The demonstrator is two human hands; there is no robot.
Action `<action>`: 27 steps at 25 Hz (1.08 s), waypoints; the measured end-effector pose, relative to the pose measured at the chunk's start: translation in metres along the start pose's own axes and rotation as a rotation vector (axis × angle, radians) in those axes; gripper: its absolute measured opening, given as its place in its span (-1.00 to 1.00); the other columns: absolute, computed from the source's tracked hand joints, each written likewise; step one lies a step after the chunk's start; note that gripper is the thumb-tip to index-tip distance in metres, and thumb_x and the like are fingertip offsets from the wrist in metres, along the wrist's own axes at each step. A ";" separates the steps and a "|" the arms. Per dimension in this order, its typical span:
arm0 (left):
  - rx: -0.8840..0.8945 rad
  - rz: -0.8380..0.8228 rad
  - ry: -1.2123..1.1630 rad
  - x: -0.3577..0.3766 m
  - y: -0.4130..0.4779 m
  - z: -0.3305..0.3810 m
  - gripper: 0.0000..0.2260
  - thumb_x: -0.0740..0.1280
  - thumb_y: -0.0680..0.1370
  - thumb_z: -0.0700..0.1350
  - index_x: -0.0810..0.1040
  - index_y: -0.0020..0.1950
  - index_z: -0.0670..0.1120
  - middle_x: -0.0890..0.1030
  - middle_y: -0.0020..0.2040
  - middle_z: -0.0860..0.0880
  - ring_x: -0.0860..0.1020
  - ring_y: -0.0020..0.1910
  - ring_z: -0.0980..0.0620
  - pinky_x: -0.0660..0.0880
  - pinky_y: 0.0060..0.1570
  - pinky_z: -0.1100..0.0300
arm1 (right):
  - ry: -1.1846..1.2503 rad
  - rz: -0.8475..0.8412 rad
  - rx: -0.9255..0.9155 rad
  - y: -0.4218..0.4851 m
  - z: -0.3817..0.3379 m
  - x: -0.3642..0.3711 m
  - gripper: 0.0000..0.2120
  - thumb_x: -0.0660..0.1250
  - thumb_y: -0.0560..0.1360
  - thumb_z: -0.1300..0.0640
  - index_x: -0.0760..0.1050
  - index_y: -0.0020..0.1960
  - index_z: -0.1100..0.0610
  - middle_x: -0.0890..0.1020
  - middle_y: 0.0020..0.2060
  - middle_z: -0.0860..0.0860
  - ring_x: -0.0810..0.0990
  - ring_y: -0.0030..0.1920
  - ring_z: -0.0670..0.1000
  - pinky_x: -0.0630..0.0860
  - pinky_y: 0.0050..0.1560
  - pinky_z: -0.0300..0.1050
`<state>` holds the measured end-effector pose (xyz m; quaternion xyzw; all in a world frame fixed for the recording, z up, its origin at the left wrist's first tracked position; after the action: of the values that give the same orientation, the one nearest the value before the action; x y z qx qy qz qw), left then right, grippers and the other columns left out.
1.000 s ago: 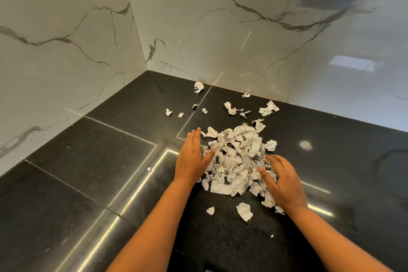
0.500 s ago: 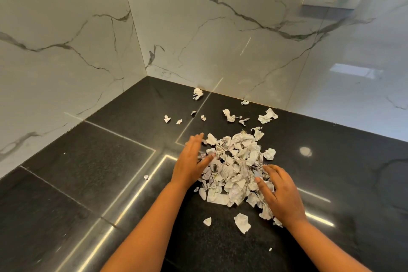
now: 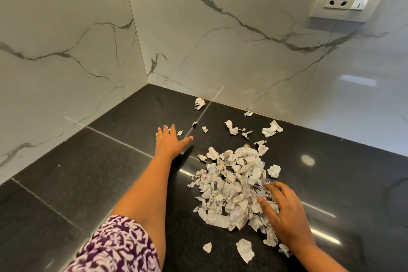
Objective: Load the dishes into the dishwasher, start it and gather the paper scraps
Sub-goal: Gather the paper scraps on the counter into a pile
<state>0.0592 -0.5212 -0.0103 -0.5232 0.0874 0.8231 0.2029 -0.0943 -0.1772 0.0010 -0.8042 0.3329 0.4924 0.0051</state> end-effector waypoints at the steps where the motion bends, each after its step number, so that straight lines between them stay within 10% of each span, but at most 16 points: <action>1: 0.046 0.020 0.004 0.003 0.000 0.007 -0.21 0.21 0.47 0.32 0.09 0.52 -0.12 0.13 0.52 -0.17 0.02 0.52 -0.17 -0.01 0.49 -0.09 | 0.009 0.000 0.003 0.001 0.000 0.000 -0.39 -0.02 0.47 -0.38 0.49 0.21 0.03 0.46 0.09 -0.17 0.41 0.12 -0.15 0.43 0.15 -0.07; 7: 0.548 -0.001 -0.157 0.015 -0.038 0.075 -0.34 0.29 0.50 0.18 0.12 0.52 0.05 0.25 0.49 0.05 0.26 0.44 0.07 0.29 0.37 0.04 | 0.019 -0.013 0.028 0.000 0.004 0.002 -0.48 0.04 0.48 -0.32 0.47 0.22 -0.02 0.47 0.13 -0.16 0.43 0.17 -0.13 0.42 0.19 -0.06; 13: 0.306 -0.084 0.050 0.029 0.015 0.055 -0.13 0.21 0.44 0.36 -0.06 0.55 -0.05 -0.01 0.55 -0.11 -0.03 0.53 -0.13 -0.03 0.49 -0.07 | 0.004 -0.039 0.070 -0.003 0.007 0.006 -0.42 -0.03 0.47 -0.38 0.46 0.24 -0.05 0.43 0.15 -0.22 0.39 0.19 -0.17 0.42 0.20 -0.04; 19: 0.467 0.013 -0.177 0.015 0.027 0.087 -0.49 0.31 0.51 0.11 0.33 0.43 0.04 0.55 0.12 0.02 0.45 0.21 -0.01 0.42 0.13 0.09 | -0.033 -0.050 0.042 -0.002 0.005 0.008 -0.40 -0.03 0.48 -0.39 0.48 0.23 -0.03 0.47 0.16 -0.17 0.41 0.17 -0.14 0.40 0.14 -0.08; 27: 0.228 -0.099 0.121 0.037 0.106 0.099 -0.04 0.31 0.38 0.36 -0.09 0.55 -0.06 -0.10 0.56 -0.12 -0.15 0.52 -0.18 -0.09 0.48 -0.08 | -0.051 -0.012 0.004 0.003 0.006 0.006 -0.46 0.02 0.50 -0.34 0.52 0.16 0.00 0.52 0.11 -0.11 0.38 0.12 -0.20 0.46 0.04 -0.04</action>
<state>-0.0813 -0.5731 -0.0079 -0.5491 0.1665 0.7638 0.2957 -0.0990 -0.1811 -0.0061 -0.7933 0.3286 0.5122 0.0184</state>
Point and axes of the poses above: each hand's wrist, its own y-axis towards the middle knuckle, its own x-axis out of the palm, z = x × y, the point moved 8 cm from there along y, towards the middle knuckle
